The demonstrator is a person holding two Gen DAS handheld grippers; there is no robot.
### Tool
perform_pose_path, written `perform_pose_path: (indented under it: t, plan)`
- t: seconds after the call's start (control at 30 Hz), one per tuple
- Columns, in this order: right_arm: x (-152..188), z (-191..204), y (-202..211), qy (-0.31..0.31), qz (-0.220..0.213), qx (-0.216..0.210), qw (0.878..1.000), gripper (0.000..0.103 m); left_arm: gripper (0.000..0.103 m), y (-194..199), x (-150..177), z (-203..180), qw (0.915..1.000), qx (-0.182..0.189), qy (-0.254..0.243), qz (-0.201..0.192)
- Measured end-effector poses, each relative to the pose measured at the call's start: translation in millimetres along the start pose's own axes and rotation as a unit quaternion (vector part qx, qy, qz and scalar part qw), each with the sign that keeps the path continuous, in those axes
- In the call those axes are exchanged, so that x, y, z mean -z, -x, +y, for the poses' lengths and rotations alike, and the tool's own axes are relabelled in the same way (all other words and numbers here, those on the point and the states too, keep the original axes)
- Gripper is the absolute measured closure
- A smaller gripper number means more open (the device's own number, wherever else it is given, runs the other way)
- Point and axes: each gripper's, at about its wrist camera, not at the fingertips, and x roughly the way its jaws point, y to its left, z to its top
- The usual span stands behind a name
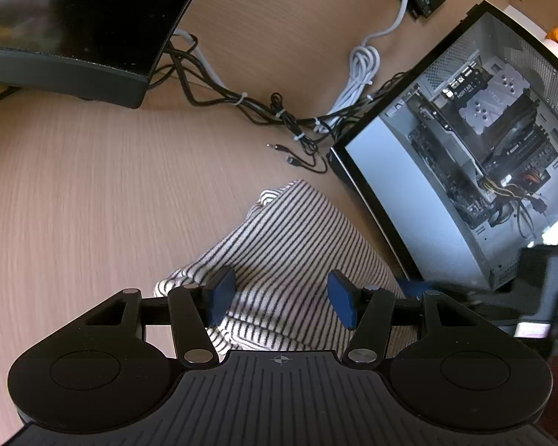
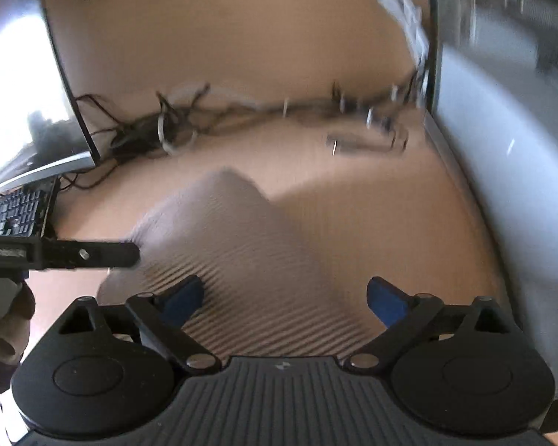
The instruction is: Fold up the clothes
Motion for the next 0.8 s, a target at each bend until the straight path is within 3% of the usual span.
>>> perform_pose_path:
  t: [0.13, 0.3, 0.43, 0.53, 0.67, 0.8]
  plan:
    - [-4, -15, -10, -0.037, 0.012, -0.013, 0.999, 0.009, 0.043, -1, -2, 3, 1.0, 0.003, -0.001, 0.003]
    - [-1, 20, 28, 0.024, -0.01, -0.037, 0.999, 0.011, 0.042, -3, -6, 9, 1.0, 0.003, 0.009, 0.0]
    - [28, 29, 3, 0.081, 0.037, 0.047, 0.995, 0.011, 0.04, -5, -5, 4, 1.0, 0.003, -0.003, 0.004]
    - [28, 37, 13, 0.071, 0.019, 0.044, 0.996, 0.011, 0.04, -4, -4, 5, 1.0, 0.005, -0.003, 0.003]
    - [32, 69, 34, 0.151, -0.045, 0.044, 0.986, 0.011, 0.04, -4, -3, 5, 1.0, 0.005, 0.002, 0.0]
    - [43, 90, 8, 0.196, -0.017, 0.042, 0.979, 0.004, 0.039, 0, -5, 1, 1.0, -0.004, 0.008, -0.003]
